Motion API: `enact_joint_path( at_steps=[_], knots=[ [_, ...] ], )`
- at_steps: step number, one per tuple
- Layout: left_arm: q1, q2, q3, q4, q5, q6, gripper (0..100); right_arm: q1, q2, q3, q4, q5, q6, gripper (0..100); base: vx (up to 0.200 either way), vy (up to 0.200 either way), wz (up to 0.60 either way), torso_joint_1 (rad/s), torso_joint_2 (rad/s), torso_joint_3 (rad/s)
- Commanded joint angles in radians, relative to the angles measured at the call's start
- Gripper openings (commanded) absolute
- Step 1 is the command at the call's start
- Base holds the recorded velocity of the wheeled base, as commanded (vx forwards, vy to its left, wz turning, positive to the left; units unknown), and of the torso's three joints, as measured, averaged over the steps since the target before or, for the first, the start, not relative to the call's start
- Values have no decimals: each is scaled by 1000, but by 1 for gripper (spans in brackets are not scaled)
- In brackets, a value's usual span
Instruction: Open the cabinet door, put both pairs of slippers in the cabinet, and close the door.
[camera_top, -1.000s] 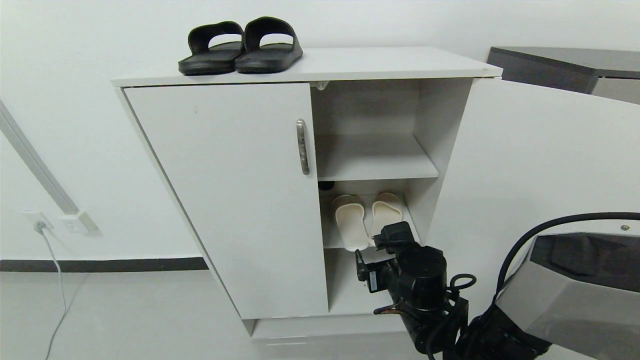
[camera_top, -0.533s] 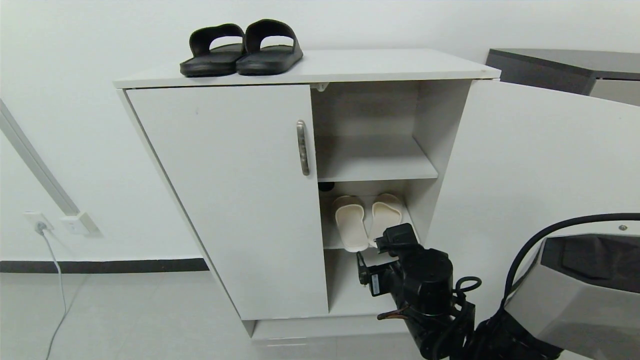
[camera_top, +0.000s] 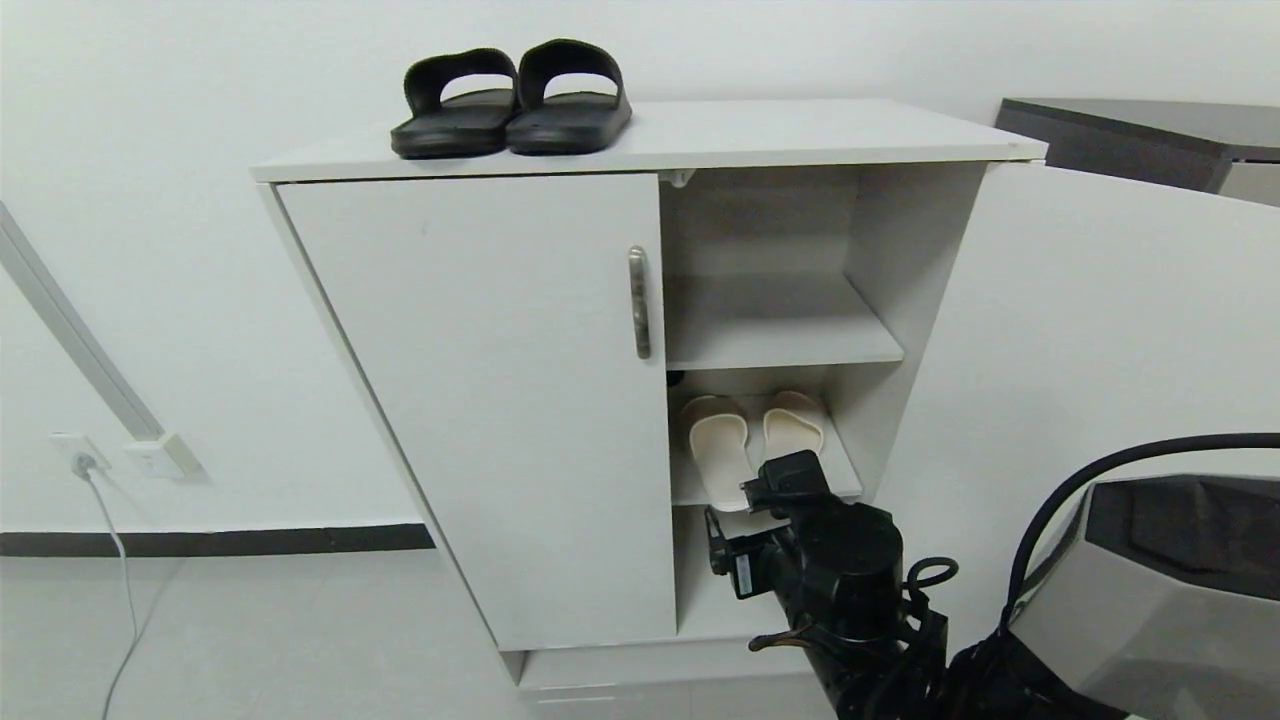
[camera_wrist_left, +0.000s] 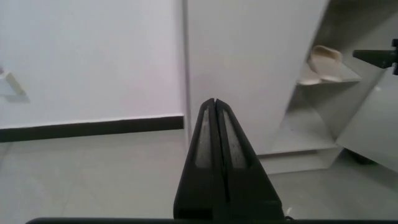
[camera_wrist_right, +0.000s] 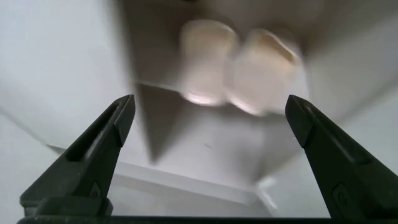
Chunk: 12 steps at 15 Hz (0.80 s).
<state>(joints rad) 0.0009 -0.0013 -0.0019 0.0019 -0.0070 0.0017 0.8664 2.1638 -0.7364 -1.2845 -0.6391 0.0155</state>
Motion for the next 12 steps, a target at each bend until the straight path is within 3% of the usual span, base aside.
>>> enact_joint_path(
  at_steps=[1,12],
  knots=[
    [1,1,0,1,-1,0,0,2,4,2,1,-1,0,100,0,200,0,-2,-2,7],
    [1,1,0,1,1,0,0,6,2,14,1,1,-2,100,0,200,0,2,1,1]
  ],
)
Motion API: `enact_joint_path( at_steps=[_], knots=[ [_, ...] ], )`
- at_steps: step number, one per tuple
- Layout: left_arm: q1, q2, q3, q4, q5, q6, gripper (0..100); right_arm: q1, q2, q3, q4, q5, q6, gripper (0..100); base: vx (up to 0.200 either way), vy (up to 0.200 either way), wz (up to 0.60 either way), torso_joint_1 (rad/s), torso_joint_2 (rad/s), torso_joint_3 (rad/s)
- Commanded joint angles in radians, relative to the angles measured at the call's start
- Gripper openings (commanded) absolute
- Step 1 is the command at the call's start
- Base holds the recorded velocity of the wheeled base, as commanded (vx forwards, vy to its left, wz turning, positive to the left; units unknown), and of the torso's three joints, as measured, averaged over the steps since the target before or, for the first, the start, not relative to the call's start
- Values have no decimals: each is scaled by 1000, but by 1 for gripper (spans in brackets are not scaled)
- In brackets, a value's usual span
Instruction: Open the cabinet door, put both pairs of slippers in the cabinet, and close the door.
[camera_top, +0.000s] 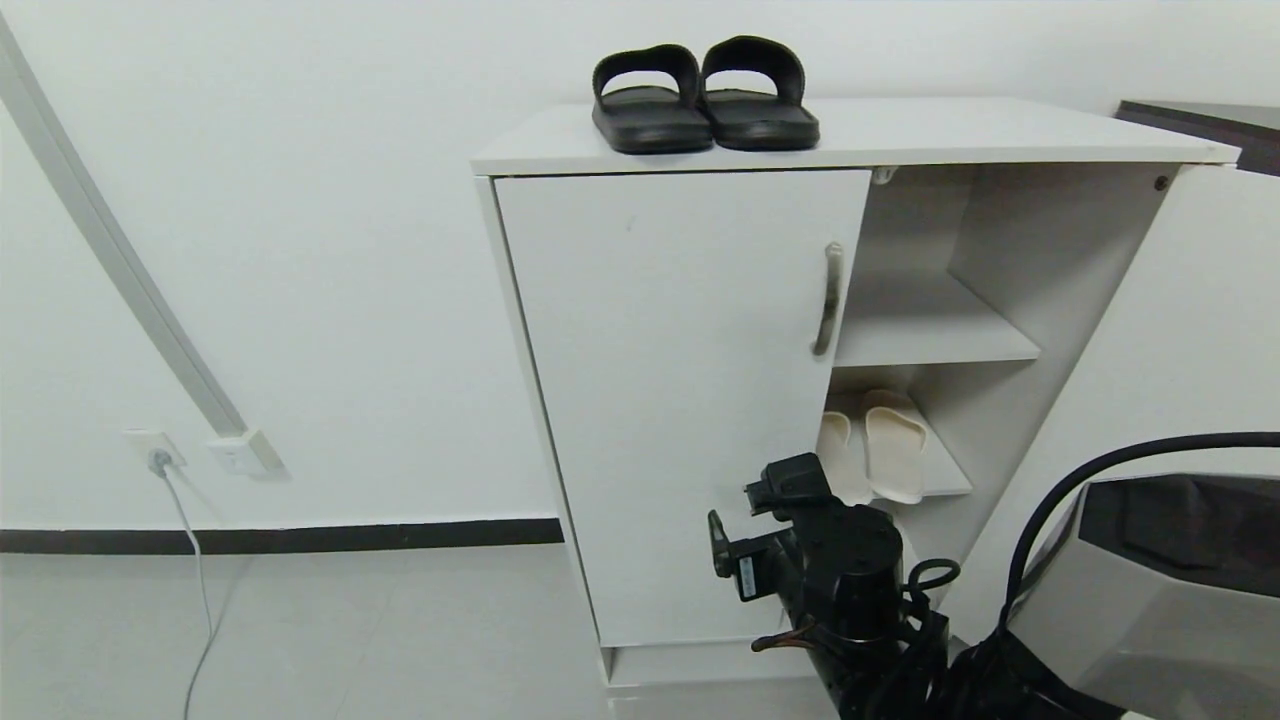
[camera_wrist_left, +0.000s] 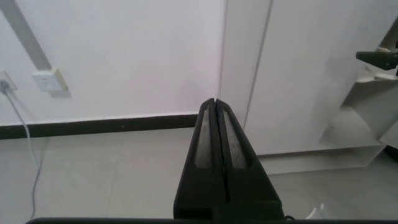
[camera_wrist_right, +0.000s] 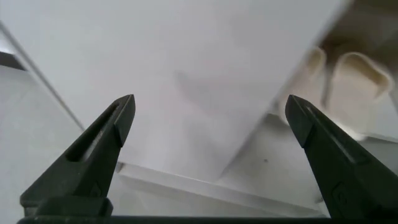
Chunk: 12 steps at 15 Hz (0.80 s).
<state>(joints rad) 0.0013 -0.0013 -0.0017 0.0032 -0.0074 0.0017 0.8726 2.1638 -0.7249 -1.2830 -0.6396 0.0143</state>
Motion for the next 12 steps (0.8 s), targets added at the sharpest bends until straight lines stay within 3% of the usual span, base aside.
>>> enact_joint_path(
  at_steps=[1,12],
  knots=[
    [0,1,0,0,1,0,0,6,2,12,-2,1,0,100,0,0,0,0,0,0],
    [0,1,0,0,1,-3,0,9,1,53,-93,26,-50,100,0,0,0,0,0,0]
  ],
)
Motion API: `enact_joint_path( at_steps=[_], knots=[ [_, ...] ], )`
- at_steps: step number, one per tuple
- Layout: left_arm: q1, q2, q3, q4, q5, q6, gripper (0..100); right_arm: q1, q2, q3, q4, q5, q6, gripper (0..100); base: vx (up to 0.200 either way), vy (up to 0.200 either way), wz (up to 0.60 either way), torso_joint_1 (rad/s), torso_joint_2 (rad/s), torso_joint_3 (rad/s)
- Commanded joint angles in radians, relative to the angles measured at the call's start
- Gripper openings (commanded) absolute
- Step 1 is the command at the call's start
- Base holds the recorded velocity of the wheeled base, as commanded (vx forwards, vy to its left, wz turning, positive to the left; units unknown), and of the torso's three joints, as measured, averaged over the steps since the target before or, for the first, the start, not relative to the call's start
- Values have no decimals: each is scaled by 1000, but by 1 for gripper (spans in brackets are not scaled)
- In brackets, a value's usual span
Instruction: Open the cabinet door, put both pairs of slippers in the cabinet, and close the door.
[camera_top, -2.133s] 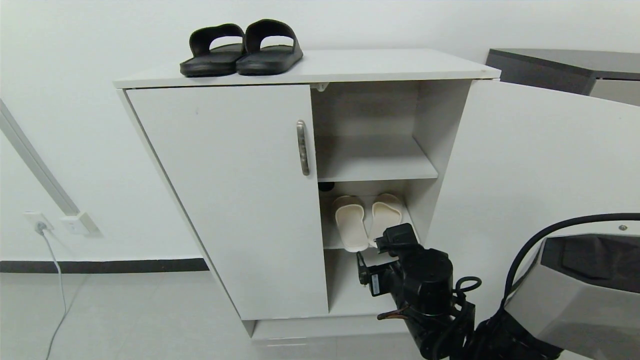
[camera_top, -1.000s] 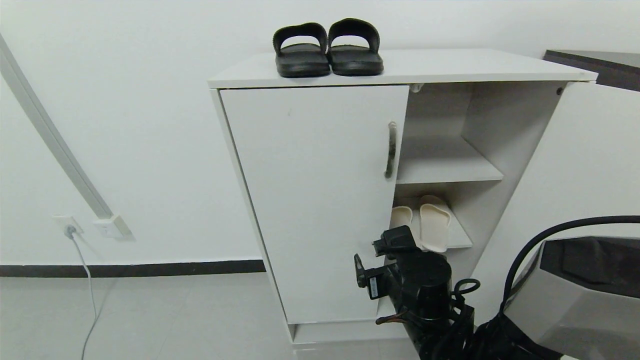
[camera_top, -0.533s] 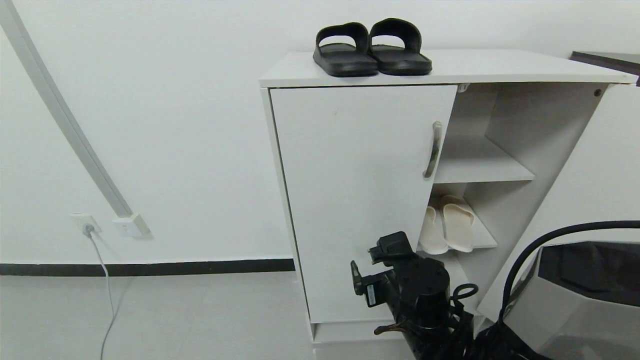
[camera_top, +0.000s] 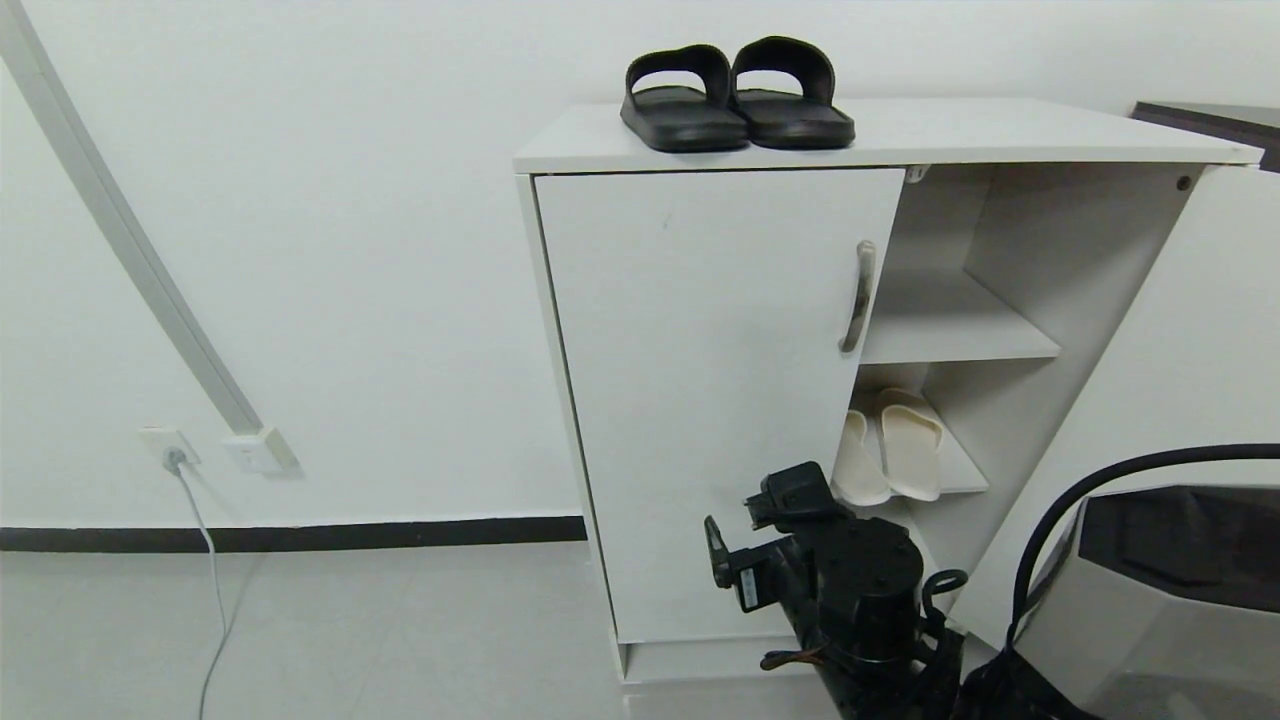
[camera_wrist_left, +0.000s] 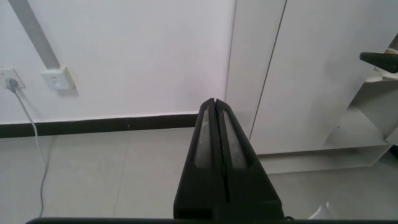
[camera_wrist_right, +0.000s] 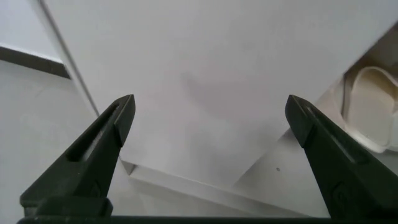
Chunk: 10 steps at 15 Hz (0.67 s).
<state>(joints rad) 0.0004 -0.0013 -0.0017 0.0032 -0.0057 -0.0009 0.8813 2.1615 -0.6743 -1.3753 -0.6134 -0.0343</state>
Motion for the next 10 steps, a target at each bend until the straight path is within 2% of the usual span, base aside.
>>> enact_joint_path(
  at_steps=[1,10],
  knots=[
    [1,1,0,0,0,1,0,1,3,5,-1,1,-1,100,0,0,0,0,0,0],
    [1,1,0,0,0,1,0,1,6,-1,-25,-2,-7,100,0,0,0,0,0,0]
  ],
)
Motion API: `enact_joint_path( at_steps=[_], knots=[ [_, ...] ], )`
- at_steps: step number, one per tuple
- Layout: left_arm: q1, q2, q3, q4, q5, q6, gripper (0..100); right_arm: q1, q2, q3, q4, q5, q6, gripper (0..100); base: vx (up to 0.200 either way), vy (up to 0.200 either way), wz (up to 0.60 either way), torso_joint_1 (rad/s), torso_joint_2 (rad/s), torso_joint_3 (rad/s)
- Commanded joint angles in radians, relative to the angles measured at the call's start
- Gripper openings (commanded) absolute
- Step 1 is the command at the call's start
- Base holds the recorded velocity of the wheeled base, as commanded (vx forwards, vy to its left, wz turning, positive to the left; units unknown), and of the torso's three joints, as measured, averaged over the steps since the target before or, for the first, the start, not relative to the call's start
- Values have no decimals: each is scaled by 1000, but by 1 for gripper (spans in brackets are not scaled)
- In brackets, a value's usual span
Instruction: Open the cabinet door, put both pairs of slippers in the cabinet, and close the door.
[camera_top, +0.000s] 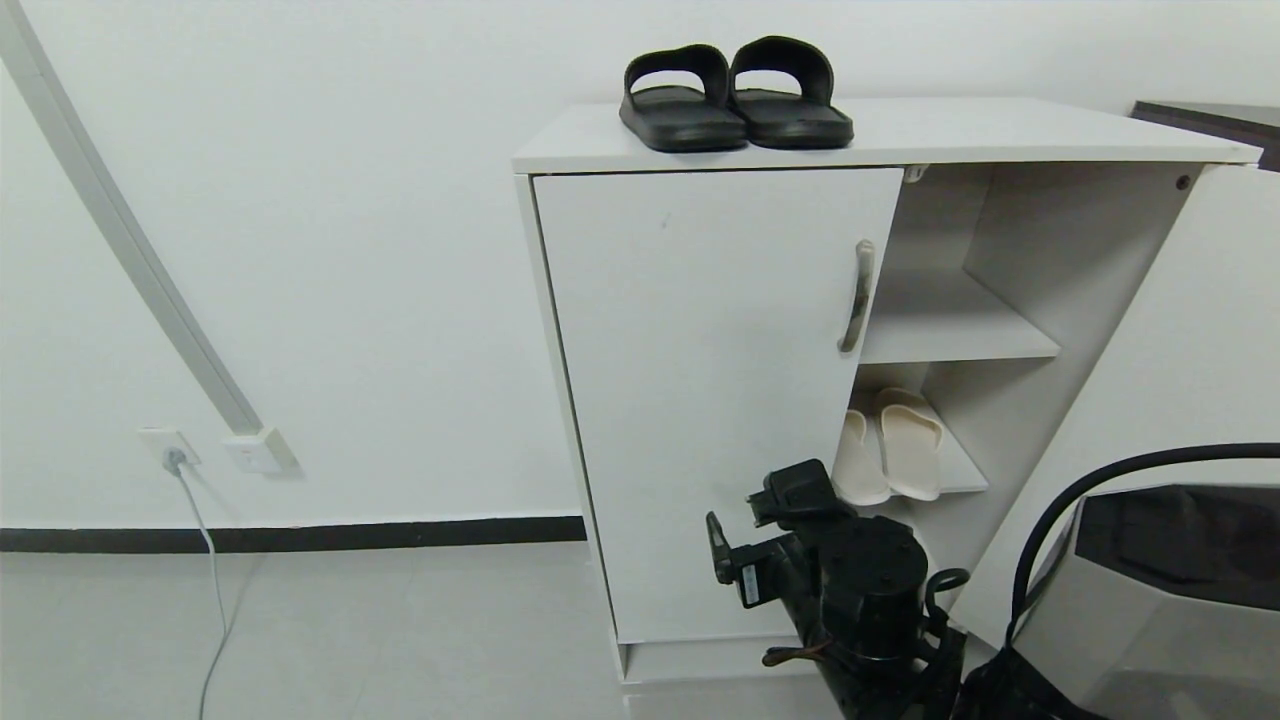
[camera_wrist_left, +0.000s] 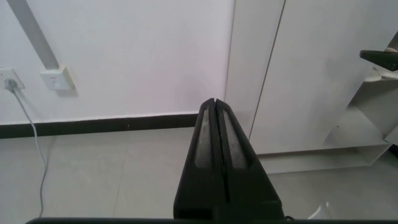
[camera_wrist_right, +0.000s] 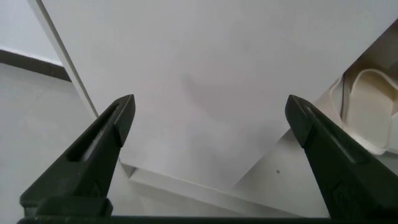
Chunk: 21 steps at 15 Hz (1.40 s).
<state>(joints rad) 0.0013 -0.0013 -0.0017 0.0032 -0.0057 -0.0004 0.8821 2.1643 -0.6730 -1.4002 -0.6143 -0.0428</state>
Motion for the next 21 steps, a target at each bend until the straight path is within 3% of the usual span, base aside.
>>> enact_joint_path(
  at_steps=[1,9,21],
  knots=[
    [0,1,0,0,0,0,0,0,3,0,0,-1,-3,100,0,0,0,0,0,0],
    [0,1,0,0,0,-1,0,3,6,4,1,1,-8,100,0,0,0,40,-279,-239],
    [0,1,0,0,0,0,0,5,6,6,1,1,-8,100,0,0,0,150,-474,-329]
  ],
)
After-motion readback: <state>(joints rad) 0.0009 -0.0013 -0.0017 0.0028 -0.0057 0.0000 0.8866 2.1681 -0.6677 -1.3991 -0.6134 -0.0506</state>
